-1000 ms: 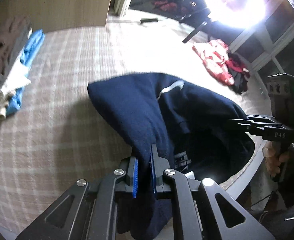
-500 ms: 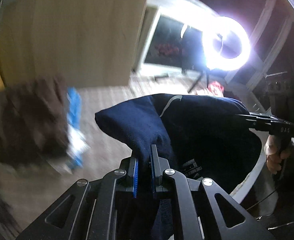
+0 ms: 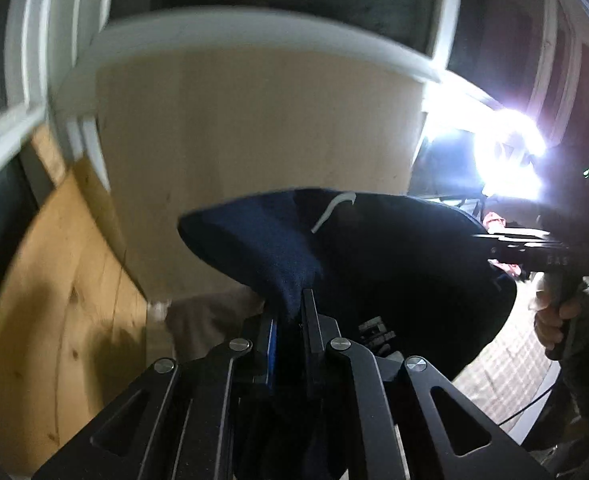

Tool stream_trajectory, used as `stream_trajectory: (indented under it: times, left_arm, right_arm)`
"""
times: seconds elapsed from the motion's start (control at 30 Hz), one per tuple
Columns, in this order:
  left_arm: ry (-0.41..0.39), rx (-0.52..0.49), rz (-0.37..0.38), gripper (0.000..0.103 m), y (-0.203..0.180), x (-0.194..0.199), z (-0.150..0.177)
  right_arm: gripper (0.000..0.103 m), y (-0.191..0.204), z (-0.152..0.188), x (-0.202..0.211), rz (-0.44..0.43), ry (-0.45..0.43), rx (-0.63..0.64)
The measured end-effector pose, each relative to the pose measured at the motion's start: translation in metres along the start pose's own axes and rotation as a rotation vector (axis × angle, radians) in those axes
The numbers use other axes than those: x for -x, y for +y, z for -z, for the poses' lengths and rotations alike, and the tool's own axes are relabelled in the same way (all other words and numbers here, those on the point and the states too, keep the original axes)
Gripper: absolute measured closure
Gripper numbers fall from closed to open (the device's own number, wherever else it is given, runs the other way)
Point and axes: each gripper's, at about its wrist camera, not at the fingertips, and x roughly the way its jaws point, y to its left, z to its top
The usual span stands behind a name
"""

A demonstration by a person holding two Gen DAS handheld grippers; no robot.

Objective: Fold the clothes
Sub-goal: 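Lift the folded sweatshirt with both tools and carry it toward the clothes stack, then lower the sweatshirt with both tools onto the stack of folded clothes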

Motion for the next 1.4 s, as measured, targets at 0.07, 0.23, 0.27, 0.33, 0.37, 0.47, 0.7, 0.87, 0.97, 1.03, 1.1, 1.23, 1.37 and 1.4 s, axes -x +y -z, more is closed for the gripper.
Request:
stream_trajectory:
  times: [0.07,0.23,0.27,0.33,0.37,0.47,0.7,0.87,0.97,1.03,1.1,1.23,1.37,1.4]
  left_arm:
    - [0.076,0.047,0.015,0.094,0.032,-0.033,0.028]
    - [0.191,0.147,0.041,0.094,0.088,-0.099,0.084]
    - [0.179,0.15,0.057,0.094,0.091,-0.097,0.084]
    - [0.167,0.137,0.07,0.094,0.092,-0.093,0.083]
    - [0.164,0.124,0.065,0.094,0.091,-0.092,0.082]
    - [0.155,0.098,0.053,0.094,0.087,-0.087,0.08]
    - [0.158,0.153,0.032,0.086,0.093,-0.076,0.084]
    - [0.067,0.127,-0.037,0.089,0.079,-0.034,0.067]
    - [0.004,0.047,-0.054,0.089,0.056,-0.024,0.042]
    - [-0.01,0.023,-0.041,0.089,0.048,-0.033,0.025]
    - [0.037,0.015,-0.062,0.084,0.053,-0.065,0.02]
    - [0.159,0.04,-0.115,0.099,0.081,-0.134,0.033]
    - [0.148,0.064,-0.102,0.1,0.091,-0.124,0.022]
    - [0.13,0.067,-0.105,0.1,0.091,-0.118,0.014]
  right_arm:
    - [0.087,-0.007,0.023,-0.039,0.043,0.069,-0.01]
    - [0.087,-0.045,0.08,-0.101,0.069,0.17,-0.133]
    - [0.086,-0.044,0.08,-0.099,0.079,0.174,-0.129]
    - [0.084,-0.042,0.078,-0.092,0.1,0.18,-0.116]
    - [0.08,-0.041,0.077,-0.088,0.11,0.183,-0.109]
    - [0.078,-0.039,0.073,-0.078,0.141,0.192,-0.09]
    - [0.073,-0.032,0.064,-0.047,0.223,0.186,-0.044]
    - [0.073,-0.019,0.042,-0.013,0.282,0.052,0.025]
    - [0.073,-0.008,0.029,-0.034,0.265,0.051,0.077]
    - [0.073,-0.005,0.025,-0.059,0.237,0.069,0.093]
    - [0.073,-0.005,0.033,-0.09,0.254,0.115,0.109]
    - [0.073,-0.027,0.051,-0.146,0.321,0.22,0.126]
    - [0.073,-0.024,0.028,-0.117,0.268,0.178,0.108]
    - [0.073,-0.022,0.019,-0.109,0.268,0.151,0.11]
